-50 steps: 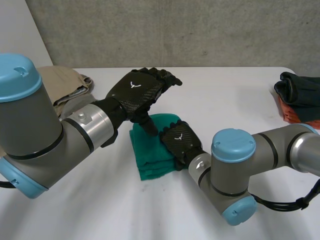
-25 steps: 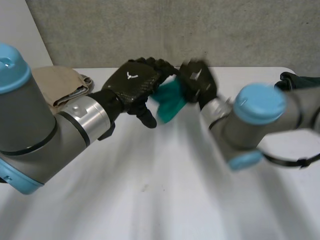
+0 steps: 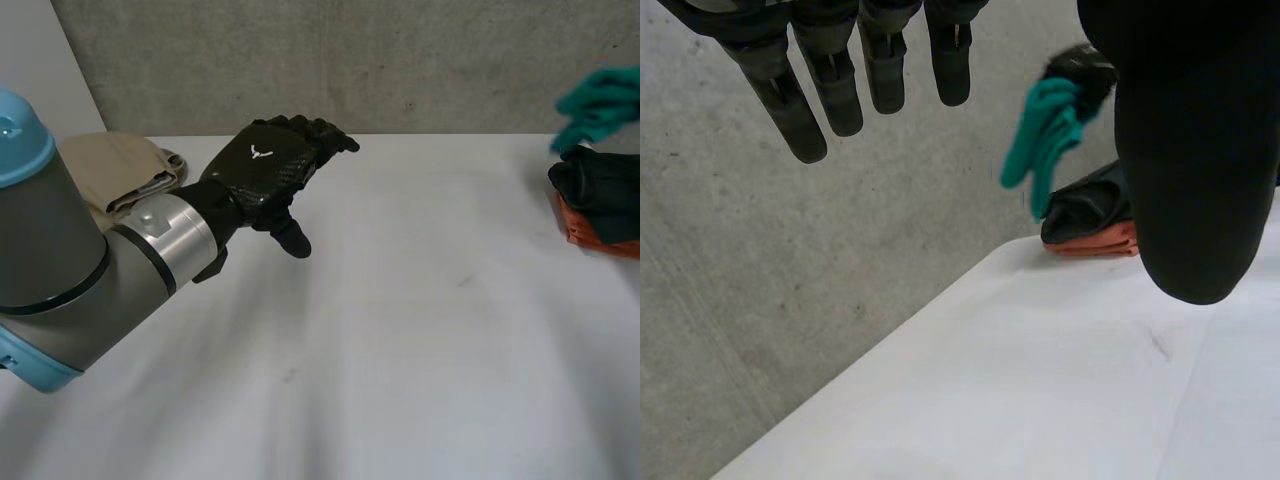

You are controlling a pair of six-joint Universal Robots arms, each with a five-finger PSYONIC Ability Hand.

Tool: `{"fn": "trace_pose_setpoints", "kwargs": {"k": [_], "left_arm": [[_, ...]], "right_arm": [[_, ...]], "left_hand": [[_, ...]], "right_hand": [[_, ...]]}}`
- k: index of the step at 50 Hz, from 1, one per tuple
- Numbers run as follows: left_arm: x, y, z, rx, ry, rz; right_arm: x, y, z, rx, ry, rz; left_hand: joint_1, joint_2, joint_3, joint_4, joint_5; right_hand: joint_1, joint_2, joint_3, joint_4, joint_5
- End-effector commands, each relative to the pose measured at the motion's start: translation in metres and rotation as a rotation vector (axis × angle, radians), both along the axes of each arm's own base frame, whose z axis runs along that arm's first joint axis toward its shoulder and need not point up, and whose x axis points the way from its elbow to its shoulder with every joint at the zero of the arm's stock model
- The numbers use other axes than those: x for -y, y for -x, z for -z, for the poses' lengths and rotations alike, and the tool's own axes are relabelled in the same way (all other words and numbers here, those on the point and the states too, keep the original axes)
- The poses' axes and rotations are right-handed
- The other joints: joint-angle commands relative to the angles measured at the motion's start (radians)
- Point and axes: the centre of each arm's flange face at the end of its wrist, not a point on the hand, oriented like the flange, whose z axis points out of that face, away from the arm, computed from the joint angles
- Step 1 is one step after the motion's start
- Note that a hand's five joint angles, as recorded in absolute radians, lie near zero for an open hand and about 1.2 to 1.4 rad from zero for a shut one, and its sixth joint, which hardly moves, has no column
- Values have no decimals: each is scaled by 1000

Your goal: Fold the laundry.

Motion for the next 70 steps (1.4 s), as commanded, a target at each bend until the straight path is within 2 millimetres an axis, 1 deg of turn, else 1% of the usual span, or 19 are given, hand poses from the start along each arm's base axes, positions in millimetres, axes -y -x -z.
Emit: {"fn": "trace_pose_setpoints", "kwargs": {"k": [1,6,9,11,13,14,16,21,25,32,34,35,39,43,49,53,57,62,70], "left_arm": [[0,3,9,14,-22,6],[-1,3,10,14,-25,9],[-2,3,10,14,-25,12],[-3,3,10,16,-25,12],[-4,3,8,13,-21,13],[-4,3,7,12,-18,13],[-4,3,6,9,-17,13],[-9,5,1,3,-4,26],[-13,3,-9,-12,20,26],[-14,0,-44,-75,104,15],[-10,-3,-64,-124,143,-12],[-8,-5,-71,-141,155,-29],[17,-30,-104,-206,228,-214],[65,-73,-104,-183,258,-446],[130,-126,-50,32,242,-642],[185,-162,18,222,223,-725],[227,-191,72,306,226,-731],[263,-215,117,308,223,-699],[303,-229,172,301,278,-688]], "right_arm": [[7,69,78,-11,-116,34],[-6,80,102,-45,-161,-59],[-11,80,98,-49,-165,-64],[-16,78,86,-51,-160,-62],[-21,75,74,-51,-160,-62],[-27,74,63,-51,-159,-59],[-33,71,51,-55,-151,-56],[-52,75,11,-40,-136,23],[-66,102,-15,-26,-169,197],[-89,106,-81,-288,-88,493],[-92,88,-93,-326,-47,501],[-94,49,-107,-328,13,442],[-120,-50,-129,-293,146,233],[-158,-107,-119,-289,177,75],[-216,-176,-69,-308,95,-187],[-258,-207,-24,-325,-28,-323],[-287,-215,15,-346,-149,-390],[-304,-209,58,-379,-294,-413],[-308,-206,69,-385,-335,-413]], "left_hand": [[10,12,9,18,27],[10,12,9,18,27],[10,12,9,18,27],[10,12,9,18,27],[10,12,9,18,27],[10,12,9,18,27],[10,12,9,18,27],[10,12,9,18,27],[10,12,9,18,27],[10,12,9,18,27],[10,12,9,18,27],[13,15,11,21,30],[13,15,11,21,30],[7,9,6,15,24],[-49,-47,-50,-40,-32],[-60,-58,-62,-52,-44],[-63,-61,-65,-55,-47],[-60,-58,-62,-52,-44],[-43,-41,-44,-34,-26]], "right_hand": [[374,248,248,198,288],[374,248,248,198,288],[374,248,248,198,288],[374,248,248,198,288],[-124,-250,-250,-300,-210],[-618,-745,-744,-795,-704],[-847,-974,-974,-1024,-933],[-847,-974,-974,-1024,-933],[-847,-974,-974,-1024,-933],[-847,-974,-974,-1024,-933],[-847,-974,-974,-1024,-933],[-847,-974,-974,-1024,-933],[-847,-974,-974,-1024,-933],[-847,-974,-974,-1024,-933],[-847,-974,-974,-1024,-933],[-847,-974,-974,-1024,-933],[-847,-974,-974,-1024,-933],[-847,-974,-974,-1024,-933],[-847,-974,-974,-1024,-933]]}}
